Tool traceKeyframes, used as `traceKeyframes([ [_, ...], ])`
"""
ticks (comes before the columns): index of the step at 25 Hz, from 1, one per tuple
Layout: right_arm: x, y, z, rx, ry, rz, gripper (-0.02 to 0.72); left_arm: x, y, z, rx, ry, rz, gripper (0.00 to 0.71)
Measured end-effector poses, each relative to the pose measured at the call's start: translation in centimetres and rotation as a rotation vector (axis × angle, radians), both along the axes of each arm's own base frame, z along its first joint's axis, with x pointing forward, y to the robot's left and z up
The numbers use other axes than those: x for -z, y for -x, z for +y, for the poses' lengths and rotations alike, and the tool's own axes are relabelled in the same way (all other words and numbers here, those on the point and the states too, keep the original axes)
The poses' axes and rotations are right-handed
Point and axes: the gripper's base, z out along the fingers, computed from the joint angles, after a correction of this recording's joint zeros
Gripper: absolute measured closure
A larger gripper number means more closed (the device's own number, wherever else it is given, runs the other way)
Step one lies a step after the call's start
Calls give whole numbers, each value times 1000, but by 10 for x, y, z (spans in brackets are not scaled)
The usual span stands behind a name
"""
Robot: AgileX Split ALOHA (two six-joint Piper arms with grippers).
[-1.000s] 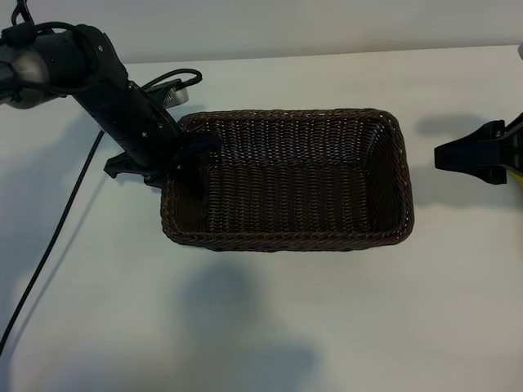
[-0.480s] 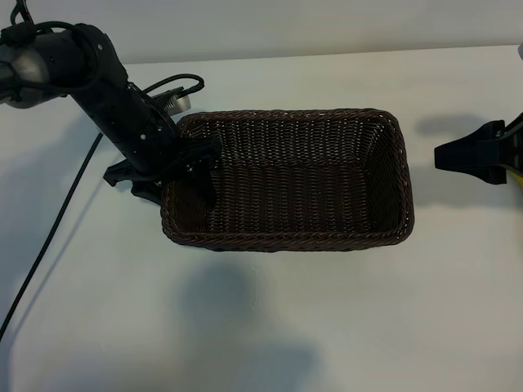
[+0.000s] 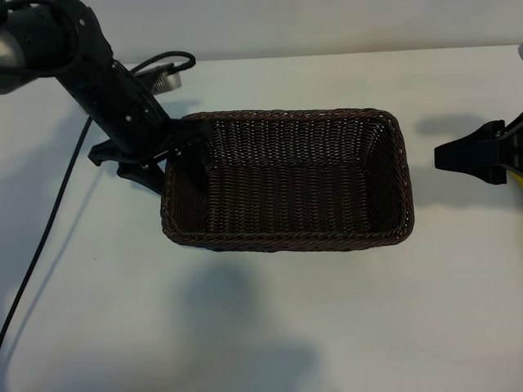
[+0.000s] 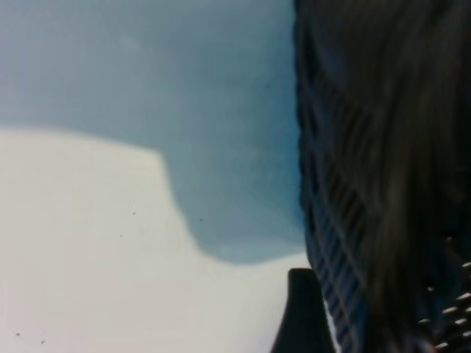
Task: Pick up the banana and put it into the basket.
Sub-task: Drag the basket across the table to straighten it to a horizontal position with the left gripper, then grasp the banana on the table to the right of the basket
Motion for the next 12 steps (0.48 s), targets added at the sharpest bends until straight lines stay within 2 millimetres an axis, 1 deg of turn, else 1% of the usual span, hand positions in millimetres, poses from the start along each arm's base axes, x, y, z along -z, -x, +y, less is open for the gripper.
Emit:
traceKeyframes([
  [8, 0, 0, 0, 0, 0, 0, 120, -21, -8, 6, 34, -90, -15, 134],
  [12, 0, 0, 0, 0, 0, 0, 120, -42, -19, 5, 18, -86, -77, 135],
])
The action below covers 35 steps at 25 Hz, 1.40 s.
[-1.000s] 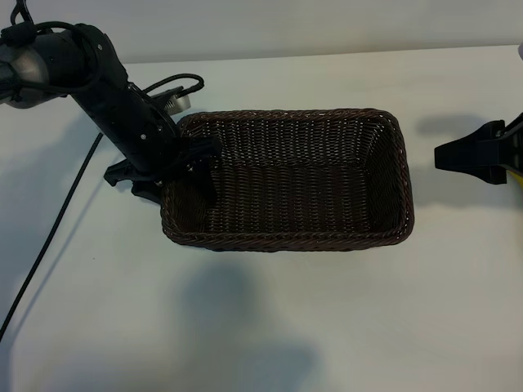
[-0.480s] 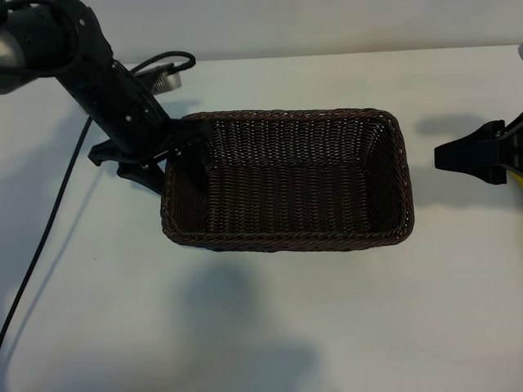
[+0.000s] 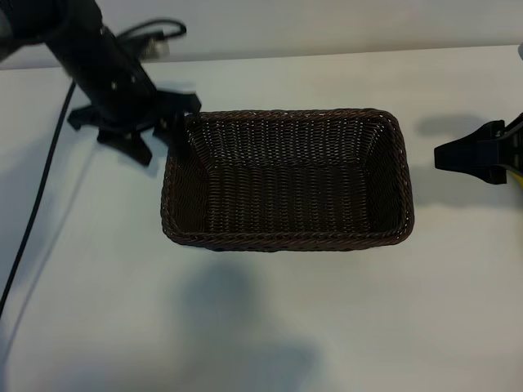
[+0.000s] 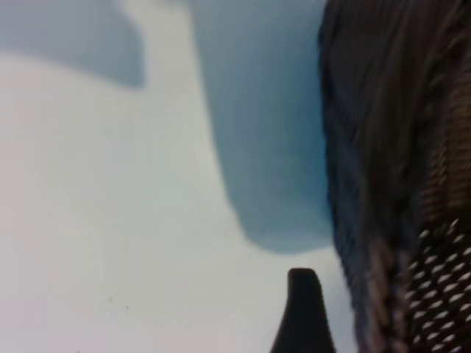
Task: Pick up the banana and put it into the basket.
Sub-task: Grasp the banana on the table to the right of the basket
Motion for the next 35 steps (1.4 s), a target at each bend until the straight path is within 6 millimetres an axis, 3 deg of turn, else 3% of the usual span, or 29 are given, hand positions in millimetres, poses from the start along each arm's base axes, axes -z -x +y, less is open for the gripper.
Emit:
traceKeyframes([
  [4, 0, 0, 0, 0, 0, 0, 120, -26, -14, 1, -5, -18, -111, 135],
  [9, 0, 0, 0, -1, 0, 0, 120, -44, -26, 19, -49, -207, -218, 135],
  [16, 0, 0, 0, -2, -1, 1, 120, -46, -35, 69, -103, -414, -257, 135],
  [22, 0, 0, 0, -2, -1, 1, 120, -46, -38, 119, -211, -449, -236, 135],
  [25, 0, 0, 0, -1, -2, 2, 120, -49, -37, 131, -241, -450, -236, 136],
  [30, 0, 0, 0, -1, -2, 2, 120, -66, -15, 129, -224, -435, -251, 136],
  [35, 0, 1, 0, -5, -4, 4, 120, -83, 35, 129, -220, -434, -240, 136],
])
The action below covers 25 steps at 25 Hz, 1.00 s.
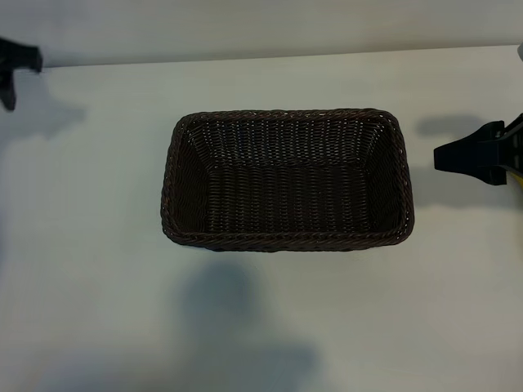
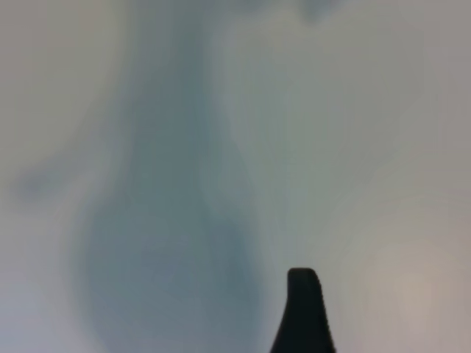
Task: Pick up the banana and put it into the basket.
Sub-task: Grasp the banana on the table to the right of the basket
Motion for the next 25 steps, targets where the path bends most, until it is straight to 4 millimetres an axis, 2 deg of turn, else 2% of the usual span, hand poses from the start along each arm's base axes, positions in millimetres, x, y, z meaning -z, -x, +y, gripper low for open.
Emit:
traceKeyframes([
  [7, 0, 0, 0, 0, 0, 0, 120, -12, 97, 0, -3, 2, -1, 136],
  [13, 0, 0, 0, 0, 0, 0, 120, -4, 176, -1, 0, 6, -41, 136],
  [20, 0, 0, 0, 0, 0, 0, 120, 17, 243, -9, 43, 88, -206, 136],
  [25, 0, 0, 0, 0, 0, 0, 120, 34, 277, -12, 72, 107, -303, 136],
])
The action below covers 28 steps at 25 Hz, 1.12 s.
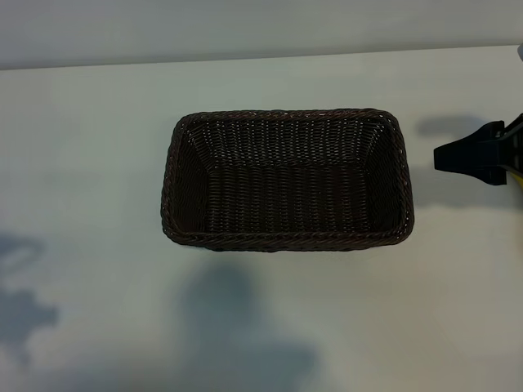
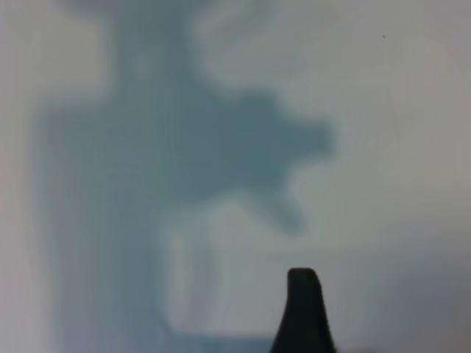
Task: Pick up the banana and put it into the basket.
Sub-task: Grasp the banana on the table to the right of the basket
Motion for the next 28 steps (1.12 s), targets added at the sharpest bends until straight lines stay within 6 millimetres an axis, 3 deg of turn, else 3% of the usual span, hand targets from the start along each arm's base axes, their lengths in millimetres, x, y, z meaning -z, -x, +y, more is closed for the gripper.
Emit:
traceKeyframes([
  [3, 0, 0, 0, 0, 0, 0, 120, 8, 16, 0, 4, -2, -49, 136],
  [16, 0, -1, -1, 8, 6, -6, 120, -1, 49, 0, 7, -1, -289, 136],
  [23, 0, -1, -1, 12, 8, -8, 120, -2, 81, 0, 6, -1, -508, 136],
  [28, 0, -1, -1, 12, 10, -9, 120, 0, 82, 0, 7, -2, -516, 136],
])
